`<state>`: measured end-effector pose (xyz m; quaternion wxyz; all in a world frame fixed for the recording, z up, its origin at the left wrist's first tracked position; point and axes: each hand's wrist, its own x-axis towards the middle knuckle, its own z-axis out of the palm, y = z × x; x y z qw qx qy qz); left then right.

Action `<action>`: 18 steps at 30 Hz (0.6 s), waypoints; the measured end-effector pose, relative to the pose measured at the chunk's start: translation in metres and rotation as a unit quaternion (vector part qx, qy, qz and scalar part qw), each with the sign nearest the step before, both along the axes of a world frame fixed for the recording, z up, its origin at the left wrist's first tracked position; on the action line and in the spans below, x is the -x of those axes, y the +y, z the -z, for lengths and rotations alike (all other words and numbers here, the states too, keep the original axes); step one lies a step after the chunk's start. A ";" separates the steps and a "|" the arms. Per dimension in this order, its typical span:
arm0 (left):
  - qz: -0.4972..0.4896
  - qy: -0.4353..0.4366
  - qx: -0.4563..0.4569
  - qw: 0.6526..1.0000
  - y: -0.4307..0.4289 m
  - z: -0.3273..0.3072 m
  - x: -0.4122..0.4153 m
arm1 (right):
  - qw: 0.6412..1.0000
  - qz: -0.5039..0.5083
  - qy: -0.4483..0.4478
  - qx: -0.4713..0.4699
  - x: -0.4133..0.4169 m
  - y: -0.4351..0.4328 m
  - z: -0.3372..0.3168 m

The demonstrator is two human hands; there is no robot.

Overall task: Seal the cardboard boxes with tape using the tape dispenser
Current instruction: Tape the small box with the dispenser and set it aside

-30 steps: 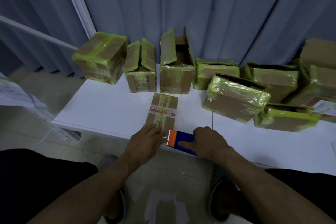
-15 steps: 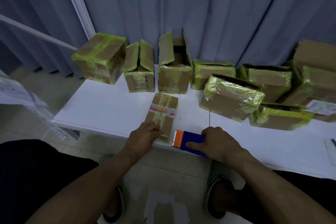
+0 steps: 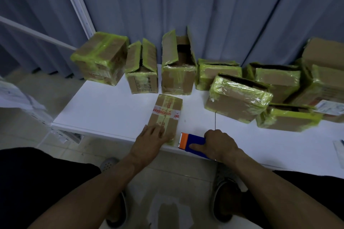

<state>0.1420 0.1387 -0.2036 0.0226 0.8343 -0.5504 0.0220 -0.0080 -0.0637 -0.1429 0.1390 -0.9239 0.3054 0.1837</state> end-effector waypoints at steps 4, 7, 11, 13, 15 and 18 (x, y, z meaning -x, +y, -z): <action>-0.030 -0.018 -0.040 0.999 -0.004 0.003 0.002 | 1.000 -0.010 0.006 -0.004 -0.010 0.004 0.006; -0.070 0.026 -0.018 0.997 -0.008 0.005 0.006 | 1.000 -0.017 0.012 -0.007 -0.015 0.007 0.008; -0.058 0.083 0.044 0.994 -0.008 0.009 0.006 | 1.000 -0.024 0.016 -0.002 -0.020 0.006 0.006; -0.058 0.084 0.046 0.994 -0.007 0.013 0.004 | 1.000 -0.026 0.016 0.001 -0.021 0.009 0.007; -0.049 0.083 0.054 0.994 -0.007 0.016 0.005 | 0.999 -0.030 0.011 0.019 -0.021 0.014 0.006; -0.071 0.109 0.095 0.987 -0.008 0.015 0.005 | 0.995 -0.057 0.008 0.086 -0.021 0.022 0.004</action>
